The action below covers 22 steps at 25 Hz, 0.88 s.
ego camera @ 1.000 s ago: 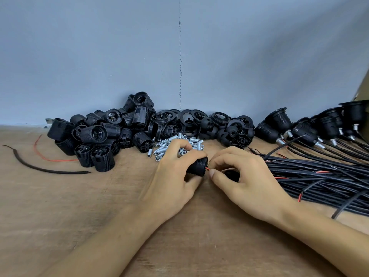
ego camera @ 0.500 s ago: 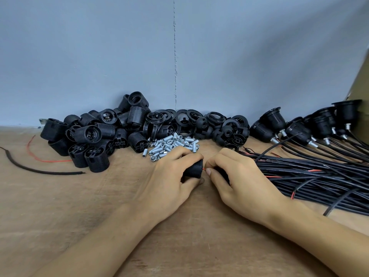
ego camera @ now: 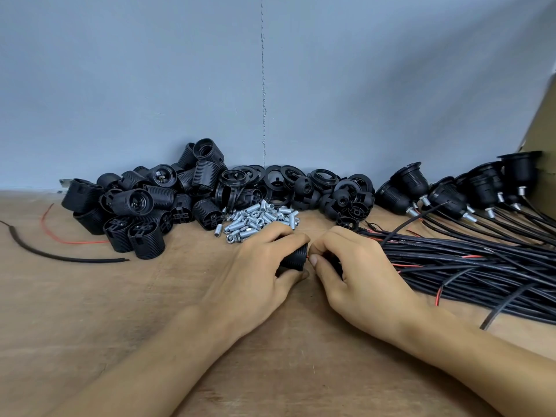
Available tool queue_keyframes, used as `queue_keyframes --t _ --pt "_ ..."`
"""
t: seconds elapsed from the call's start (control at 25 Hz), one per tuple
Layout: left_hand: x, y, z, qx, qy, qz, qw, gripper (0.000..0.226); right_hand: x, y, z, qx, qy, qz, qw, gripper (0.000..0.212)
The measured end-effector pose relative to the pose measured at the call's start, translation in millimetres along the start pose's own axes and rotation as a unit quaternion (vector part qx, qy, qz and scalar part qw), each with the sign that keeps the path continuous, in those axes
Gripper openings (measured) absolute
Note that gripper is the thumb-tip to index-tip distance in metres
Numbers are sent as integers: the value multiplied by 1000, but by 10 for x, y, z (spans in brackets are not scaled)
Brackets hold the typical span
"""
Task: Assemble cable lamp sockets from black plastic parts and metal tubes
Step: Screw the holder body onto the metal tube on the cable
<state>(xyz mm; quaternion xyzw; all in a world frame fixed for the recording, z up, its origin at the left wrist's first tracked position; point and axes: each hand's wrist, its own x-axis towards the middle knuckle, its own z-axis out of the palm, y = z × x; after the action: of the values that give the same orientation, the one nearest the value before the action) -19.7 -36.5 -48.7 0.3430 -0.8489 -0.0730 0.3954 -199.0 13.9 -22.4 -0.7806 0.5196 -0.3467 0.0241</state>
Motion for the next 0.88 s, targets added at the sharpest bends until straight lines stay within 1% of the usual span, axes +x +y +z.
queue_keyframes --t 0.28,0.44,0.68,0.88 --pt "-21 14 -5 33 7 11 999 40 17 9 19 36 1 33 999 13" --pt "-18 -13 16 33 23 -17 999 43 31 32 4 65 11 45 997 16" --pt "-2 -21 17 9 28 -25 999 38 20 88 -16 33 7 -3 999 6" --pt "-14 -34 6 1 11 -34 999 46 22 95 -13 3 -7 -26 1000 4"
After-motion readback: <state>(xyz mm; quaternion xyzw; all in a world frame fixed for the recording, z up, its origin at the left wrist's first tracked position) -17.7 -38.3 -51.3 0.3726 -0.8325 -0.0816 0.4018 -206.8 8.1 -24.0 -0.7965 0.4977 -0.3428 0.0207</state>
